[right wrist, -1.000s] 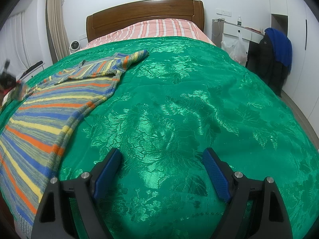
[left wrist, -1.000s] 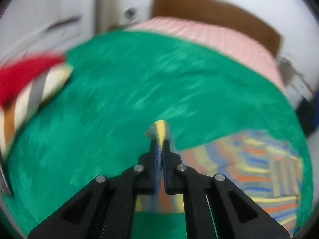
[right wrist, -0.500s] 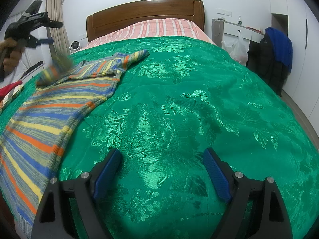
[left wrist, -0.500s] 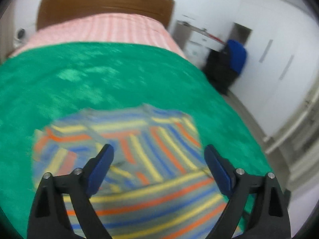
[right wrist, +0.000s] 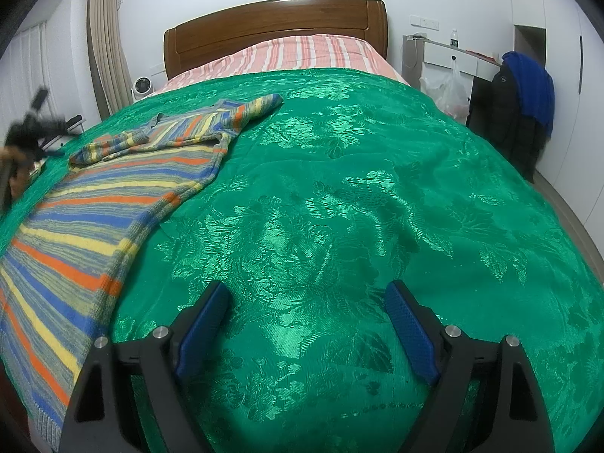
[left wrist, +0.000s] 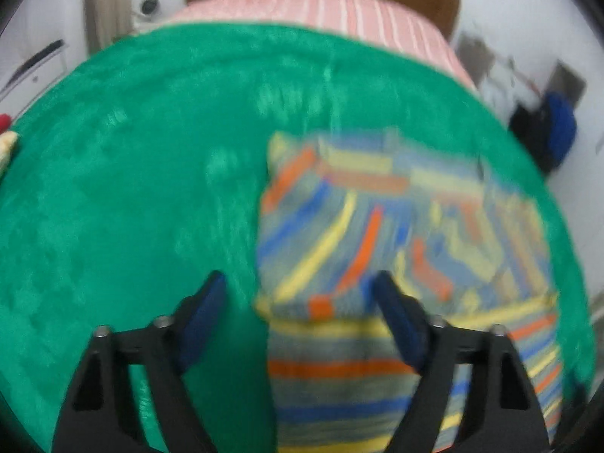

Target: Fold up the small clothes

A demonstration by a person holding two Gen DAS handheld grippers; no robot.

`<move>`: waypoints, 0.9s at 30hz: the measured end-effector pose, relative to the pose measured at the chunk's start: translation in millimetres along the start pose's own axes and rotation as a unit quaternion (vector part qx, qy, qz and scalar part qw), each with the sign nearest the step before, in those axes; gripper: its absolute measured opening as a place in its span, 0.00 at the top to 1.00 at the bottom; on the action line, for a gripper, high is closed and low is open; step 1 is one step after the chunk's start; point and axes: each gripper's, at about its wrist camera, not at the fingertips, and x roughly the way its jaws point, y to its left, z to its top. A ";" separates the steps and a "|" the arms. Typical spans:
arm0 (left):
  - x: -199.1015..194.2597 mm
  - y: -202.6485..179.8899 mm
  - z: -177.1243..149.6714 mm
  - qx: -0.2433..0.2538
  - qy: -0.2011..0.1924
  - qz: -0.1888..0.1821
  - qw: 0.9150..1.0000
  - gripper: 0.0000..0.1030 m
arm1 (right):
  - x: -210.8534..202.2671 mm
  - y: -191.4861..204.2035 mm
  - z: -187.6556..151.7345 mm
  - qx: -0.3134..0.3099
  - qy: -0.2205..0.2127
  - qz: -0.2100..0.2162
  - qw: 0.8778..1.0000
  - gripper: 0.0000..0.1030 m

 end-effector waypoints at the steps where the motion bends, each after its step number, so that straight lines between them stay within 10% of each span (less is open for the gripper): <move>1: 3.3 -1.0 -7.3 0.009 0.011 -0.003 1.000 0.38 | 0.0 0.8 0.9 -0.001 0.005 0.000 1.000 0.18; 7: -38.4 -6.8 -59.4 0.119 -0.006 0.001 0.993 0.19 | -25.5 27.5 58.3 -0.046 0.083 0.025 0.995 0.19; 15: -42.8 81.9 -104.2 0.019 -0.060 0.048 0.997 0.04 | 37.1 163.3 212.3 -0.049 0.154 0.271 0.949 0.19; 23: -42.2 78.7 -111.3 0.020 -0.100 0.045 0.994 0.02 | 200.8 260.9 255.7 -0.105 0.200 0.223 0.948 0.36; 25: -45.7 86.3 -112.4 0.017 -0.101 0.038 0.994 0.02 | 222.4 270.1 255.7 -0.100 0.205 0.216 0.949 0.44; 27: -53.0 91.0 -117.7 0.017 -0.101 0.036 0.994 0.02 | 236.2 271.5 252.0 -0.096 0.216 0.229 0.944 0.91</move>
